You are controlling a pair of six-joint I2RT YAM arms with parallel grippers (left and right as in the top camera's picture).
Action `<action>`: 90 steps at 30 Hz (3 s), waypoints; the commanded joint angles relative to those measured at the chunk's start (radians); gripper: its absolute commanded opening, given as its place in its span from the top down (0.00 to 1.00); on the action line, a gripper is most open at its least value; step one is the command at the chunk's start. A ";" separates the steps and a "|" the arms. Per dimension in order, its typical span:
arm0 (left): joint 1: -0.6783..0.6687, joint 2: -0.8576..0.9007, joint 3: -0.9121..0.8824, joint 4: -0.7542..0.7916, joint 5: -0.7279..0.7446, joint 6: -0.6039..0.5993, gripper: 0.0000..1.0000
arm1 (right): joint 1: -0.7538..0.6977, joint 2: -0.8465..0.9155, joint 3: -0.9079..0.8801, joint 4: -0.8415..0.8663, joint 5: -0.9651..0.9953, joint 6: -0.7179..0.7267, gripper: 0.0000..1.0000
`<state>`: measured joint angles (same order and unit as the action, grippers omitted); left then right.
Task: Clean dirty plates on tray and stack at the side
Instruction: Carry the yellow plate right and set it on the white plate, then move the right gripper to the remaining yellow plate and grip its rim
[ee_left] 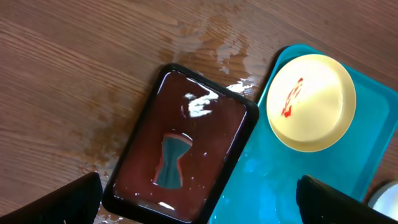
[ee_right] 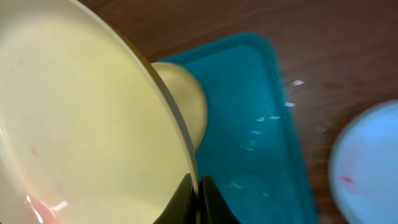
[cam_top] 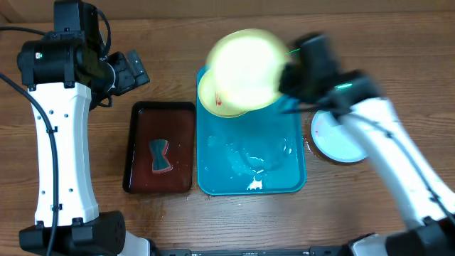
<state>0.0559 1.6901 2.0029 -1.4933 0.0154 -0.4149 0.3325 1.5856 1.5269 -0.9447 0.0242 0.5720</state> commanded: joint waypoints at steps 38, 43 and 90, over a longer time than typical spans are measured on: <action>0.003 -0.020 0.019 0.002 0.000 0.011 0.00 | -0.140 -0.020 -0.074 0.045 -0.297 -0.390 0.55; 0.003 -0.020 0.019 0.002 0.000 0.011 0.00 | 0.019 0.079 -0.075 0.198 -0.074 -0.391 0.53; 0.003 -0.020 0.019 0.002 0.001 0.011 0.00 | 0.082 0.111 -0.383 0.094 0.052 0.071 0.96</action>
<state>0.0563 1.6901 2.0033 -1.4933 0.0154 -0.4149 0.4187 1.6806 1.2682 -0.9565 0.0700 0.4801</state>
